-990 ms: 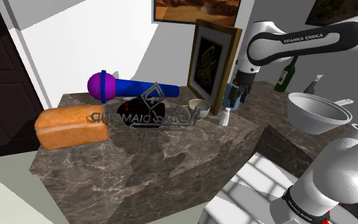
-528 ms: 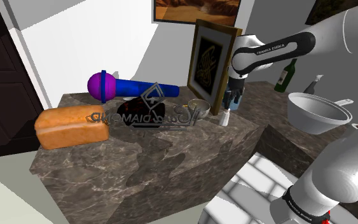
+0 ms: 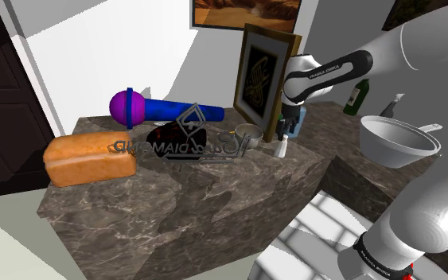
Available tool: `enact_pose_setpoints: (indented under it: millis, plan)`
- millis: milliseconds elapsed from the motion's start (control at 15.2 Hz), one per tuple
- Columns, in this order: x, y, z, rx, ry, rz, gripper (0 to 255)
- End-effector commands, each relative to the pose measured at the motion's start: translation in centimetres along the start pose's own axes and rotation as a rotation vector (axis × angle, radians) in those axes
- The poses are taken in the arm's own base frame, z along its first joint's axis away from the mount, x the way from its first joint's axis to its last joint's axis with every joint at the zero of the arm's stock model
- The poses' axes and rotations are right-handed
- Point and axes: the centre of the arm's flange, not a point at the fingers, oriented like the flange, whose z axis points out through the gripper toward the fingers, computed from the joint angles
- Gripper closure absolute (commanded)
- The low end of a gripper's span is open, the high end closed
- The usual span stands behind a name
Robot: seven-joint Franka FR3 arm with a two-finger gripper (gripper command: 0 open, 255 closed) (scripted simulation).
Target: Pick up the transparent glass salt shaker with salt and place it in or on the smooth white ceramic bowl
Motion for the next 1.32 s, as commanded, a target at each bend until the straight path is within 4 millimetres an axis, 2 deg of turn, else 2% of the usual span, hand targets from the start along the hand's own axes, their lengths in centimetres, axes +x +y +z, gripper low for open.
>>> enact_pose_setpoints:
  millis: [0,528,594,1188,1254]
  plan:
    - [-0.1,-0.03,1.76,0.002,-0.009,0.0,0]
    - [-0.1,-0.03,1.76,0.002,-0.009,0.0,0]
    - [-0.1,-0.05,1.76,0.002,-0.009,0.0,255]
    - [-0.1,-0.03,1.76,0.002,-0.009,0.0,255]
    - [-0.16,0.0,1.23,0.002,-0.009,0.0,255]
